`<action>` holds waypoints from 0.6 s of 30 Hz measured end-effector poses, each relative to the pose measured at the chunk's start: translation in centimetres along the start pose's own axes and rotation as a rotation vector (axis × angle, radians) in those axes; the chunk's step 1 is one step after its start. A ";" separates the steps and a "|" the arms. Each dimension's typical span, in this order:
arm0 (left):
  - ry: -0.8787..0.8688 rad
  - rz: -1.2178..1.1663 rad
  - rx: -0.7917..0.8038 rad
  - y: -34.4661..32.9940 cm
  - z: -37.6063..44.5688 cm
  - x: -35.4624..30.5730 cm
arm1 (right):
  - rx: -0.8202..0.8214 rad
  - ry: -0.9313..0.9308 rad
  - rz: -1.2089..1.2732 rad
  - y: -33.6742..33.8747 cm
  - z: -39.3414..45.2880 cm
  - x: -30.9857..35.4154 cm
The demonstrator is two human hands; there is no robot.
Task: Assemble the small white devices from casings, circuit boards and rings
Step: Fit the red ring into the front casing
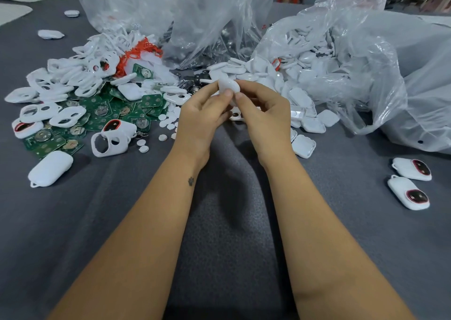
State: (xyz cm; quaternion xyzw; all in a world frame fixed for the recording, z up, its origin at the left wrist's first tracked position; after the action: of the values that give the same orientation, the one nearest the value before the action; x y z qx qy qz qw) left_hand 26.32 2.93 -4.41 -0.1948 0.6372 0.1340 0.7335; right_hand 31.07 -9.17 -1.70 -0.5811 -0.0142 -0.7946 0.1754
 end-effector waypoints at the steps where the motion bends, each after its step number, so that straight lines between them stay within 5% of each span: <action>1: -0.009 0.014 -0.004 0.1 0.0 0.0 | -0.004 0.000 0.012 0.1 0.0 -0.1; 10: -0.052 -0.045 -0.007 0.3 0.0 -0.2 | 0.019 -0.024 0.021 0.2 0.2 -0.5; 18: 0.012 -0.069 0.052 -0.3 0.0 0.0 | -0.051 -0.293 0.468 0.2 0.3 -2.6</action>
State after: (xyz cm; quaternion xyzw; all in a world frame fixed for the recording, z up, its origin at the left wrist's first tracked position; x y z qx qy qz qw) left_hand 26.40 2.65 -4.35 -0.1984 0.6377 0.0907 0.7388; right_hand 32.07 -8.65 -4.02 -0.6815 0.1152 -0.6400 0.3357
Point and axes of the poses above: each hand's wrist, its own z-axis towards the middle knuckle, its own y-axis out of the back of the hand, x = y × z, the point moved 10 cm from there along z, towards the middle knuckle, and after that the axes turned 12 degrees about z, right-handed, at the moved point
